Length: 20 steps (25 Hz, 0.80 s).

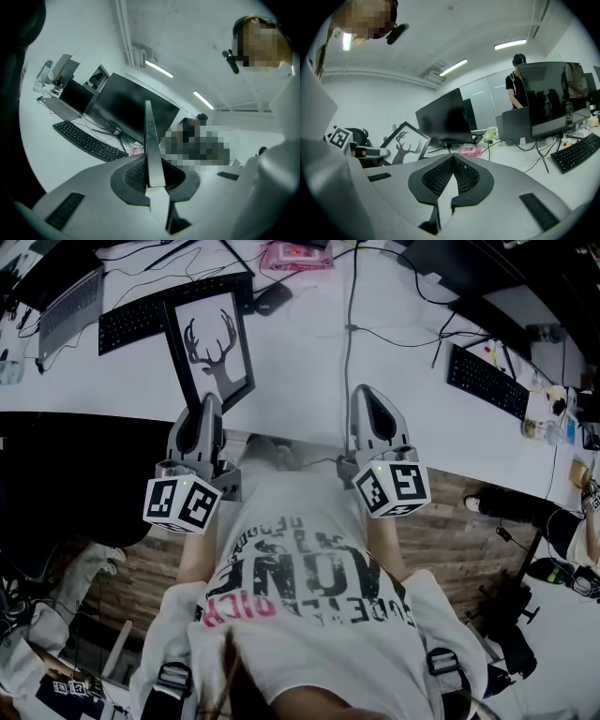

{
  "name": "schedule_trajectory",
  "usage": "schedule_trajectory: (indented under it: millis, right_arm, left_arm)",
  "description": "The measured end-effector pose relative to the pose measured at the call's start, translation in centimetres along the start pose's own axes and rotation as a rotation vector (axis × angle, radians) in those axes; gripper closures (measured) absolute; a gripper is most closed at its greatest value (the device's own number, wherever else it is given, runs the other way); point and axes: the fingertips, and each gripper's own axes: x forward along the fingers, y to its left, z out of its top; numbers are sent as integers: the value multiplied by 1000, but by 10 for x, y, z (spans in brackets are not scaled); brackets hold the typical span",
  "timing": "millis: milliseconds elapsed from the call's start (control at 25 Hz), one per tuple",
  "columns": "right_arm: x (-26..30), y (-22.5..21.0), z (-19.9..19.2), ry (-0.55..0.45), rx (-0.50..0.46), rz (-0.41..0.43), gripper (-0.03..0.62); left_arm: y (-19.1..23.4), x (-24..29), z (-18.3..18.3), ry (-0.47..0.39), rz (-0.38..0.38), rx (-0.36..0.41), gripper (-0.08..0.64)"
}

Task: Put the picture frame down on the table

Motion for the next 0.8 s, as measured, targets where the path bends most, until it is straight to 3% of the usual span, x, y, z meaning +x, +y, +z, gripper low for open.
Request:
schedule_trajectory:
  millis: [800]
  right_arm:
    - [40, 28, 17, -19, 12, -22, 594]
  left_arm:
    - [31, 20, 34, 34, -27, 25, 532]
